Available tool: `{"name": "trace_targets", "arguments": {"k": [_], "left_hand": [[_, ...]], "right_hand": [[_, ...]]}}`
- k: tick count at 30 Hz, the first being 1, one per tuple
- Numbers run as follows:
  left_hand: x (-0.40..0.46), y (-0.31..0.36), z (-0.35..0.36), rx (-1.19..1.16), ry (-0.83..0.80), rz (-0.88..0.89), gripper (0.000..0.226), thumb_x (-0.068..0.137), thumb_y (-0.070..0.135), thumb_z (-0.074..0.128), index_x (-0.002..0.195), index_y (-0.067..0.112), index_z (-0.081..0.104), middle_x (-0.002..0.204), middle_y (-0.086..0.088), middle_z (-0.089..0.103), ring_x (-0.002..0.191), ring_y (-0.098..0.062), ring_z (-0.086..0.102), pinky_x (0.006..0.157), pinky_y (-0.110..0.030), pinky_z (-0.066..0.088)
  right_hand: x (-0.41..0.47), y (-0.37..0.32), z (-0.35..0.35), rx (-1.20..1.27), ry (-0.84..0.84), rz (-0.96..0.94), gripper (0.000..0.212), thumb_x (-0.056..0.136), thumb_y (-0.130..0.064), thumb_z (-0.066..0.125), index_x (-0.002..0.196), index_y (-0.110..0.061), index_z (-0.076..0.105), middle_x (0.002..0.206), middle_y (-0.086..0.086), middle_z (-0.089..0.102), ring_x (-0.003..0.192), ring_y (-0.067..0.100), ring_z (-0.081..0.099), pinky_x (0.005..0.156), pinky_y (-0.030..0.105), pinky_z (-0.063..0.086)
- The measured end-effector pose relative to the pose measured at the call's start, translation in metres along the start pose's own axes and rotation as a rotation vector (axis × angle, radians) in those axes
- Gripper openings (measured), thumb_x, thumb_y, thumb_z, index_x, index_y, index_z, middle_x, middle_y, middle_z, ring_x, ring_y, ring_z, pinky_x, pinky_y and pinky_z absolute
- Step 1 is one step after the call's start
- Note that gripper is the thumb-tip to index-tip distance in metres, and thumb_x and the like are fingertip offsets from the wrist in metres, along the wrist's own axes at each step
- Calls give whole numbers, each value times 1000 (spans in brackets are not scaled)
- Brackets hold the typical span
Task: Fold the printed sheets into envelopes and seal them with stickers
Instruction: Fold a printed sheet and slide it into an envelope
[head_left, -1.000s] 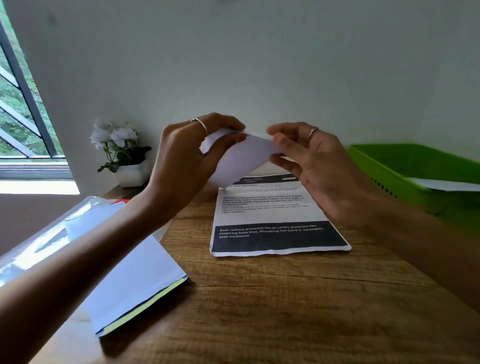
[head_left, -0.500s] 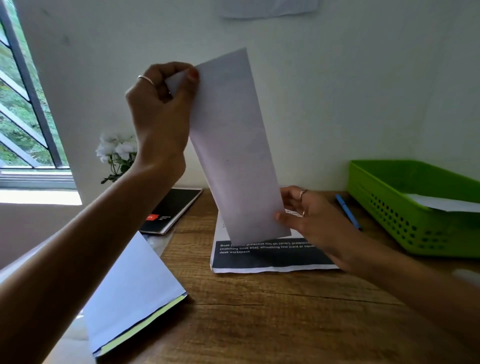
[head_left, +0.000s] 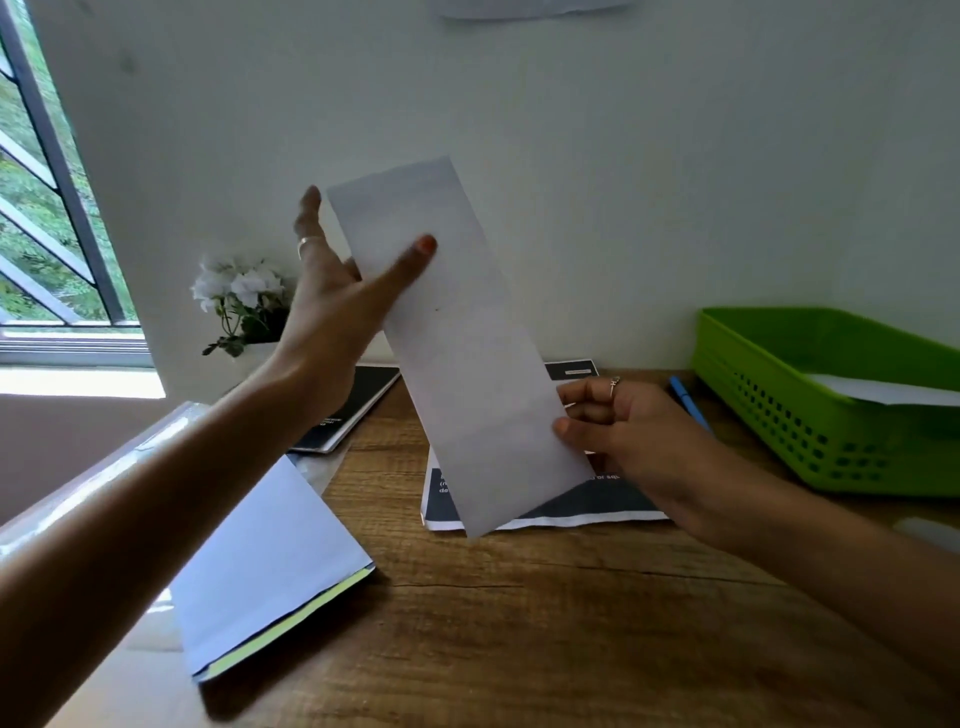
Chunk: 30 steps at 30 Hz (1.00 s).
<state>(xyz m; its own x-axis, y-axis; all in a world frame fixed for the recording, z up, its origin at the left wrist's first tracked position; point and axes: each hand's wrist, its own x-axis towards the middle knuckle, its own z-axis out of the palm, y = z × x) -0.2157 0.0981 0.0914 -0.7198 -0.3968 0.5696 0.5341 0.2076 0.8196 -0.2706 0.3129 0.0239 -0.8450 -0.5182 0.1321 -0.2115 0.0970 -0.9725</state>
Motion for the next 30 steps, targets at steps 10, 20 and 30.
{"name": "trace_targets", "arguments": {"k": [10, 20, 30], "left_hand": [[-62, -42, -7, 474, -491, -240, 83, 60, 43, 74, 135, 47, 38, 126, 15, 53, 110, -2, 57, 95, -29, 50], [-63, -69, -17, 878, -598, -263, 83, 65, 82, 49, 139, 52, 26, 122, 6, 60, 111, -11, 56, 97, -25, 41], [-75, -71, -6, 1230, -668, -224, 81, 68, 79, 26, 142, 52, 14, 141, -8, 41, 130, -28, 35, 107, -43, 32]], "right_hand": [[-7, 11, -5, 116, -20, 137, 23, 88, -1, 58, 101, -18, 65, 93, 6, 75, 94, 19, 69, 89, 34, 52], [-19, 24, -10, -268, 9, 63, 37, 82, -1, 67, 111, -24, 66, 101, -3, 68, 95, 9, 65, 93, 24, 49], [-30, 26, -13, -588, 11, -91, 26, 89, -14, 62, 109, -29, 68, 100, -21, 57, 96, -5, 51, 77, 0, 33]]}}
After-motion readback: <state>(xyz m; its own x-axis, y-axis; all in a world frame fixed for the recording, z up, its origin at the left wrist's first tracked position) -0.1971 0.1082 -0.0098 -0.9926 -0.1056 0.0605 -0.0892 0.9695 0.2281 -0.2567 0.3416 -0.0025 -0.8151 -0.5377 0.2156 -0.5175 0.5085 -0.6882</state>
